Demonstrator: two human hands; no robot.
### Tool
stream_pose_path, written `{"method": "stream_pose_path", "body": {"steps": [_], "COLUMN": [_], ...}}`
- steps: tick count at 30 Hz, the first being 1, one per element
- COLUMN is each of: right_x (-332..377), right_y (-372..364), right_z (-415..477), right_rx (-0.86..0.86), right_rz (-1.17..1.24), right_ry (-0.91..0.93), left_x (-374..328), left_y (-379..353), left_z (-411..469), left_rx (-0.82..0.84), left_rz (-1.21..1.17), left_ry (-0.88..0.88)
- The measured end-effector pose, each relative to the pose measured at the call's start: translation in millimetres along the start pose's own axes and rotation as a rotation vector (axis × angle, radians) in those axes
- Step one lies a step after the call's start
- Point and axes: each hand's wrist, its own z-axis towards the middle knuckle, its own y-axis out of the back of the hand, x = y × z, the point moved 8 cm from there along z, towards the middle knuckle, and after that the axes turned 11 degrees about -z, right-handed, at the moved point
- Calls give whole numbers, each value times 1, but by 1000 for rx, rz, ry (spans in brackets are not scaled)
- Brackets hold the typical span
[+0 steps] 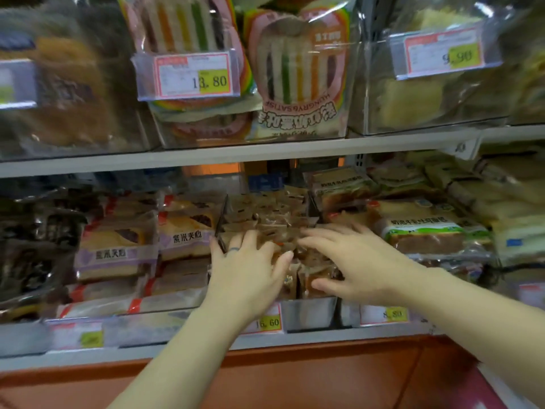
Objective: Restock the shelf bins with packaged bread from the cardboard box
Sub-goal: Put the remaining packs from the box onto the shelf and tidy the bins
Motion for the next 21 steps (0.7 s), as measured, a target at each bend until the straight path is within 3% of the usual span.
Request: {"method": "stream_pose_path", "body": {"steps": [4, 8, 12, 17, 21], "right_x": [-3, 5, 7, 18, 18], "right_y": [-4, -13, -12, -15, -13], "right_z": [-3, 5, 13, 15, 14], "right_rx": [83, 133, 133, 115, 76], "right_rz": [-32, -63, -147, -194, -161], "right_ry": [-112, -123, -139, -110, -105], "left_x": [-4, 0, -2, -6, -14], "left_y": [20, 9, -9, -7, -11], "left_z": [16, 51, 77, 88, 95], "left_rx": [-96, 1, 115, 26, 49], "left_rz": [-117, -274, -209, -226, -262], "left_ry": [-45, 4, 6, 9, 2]}}
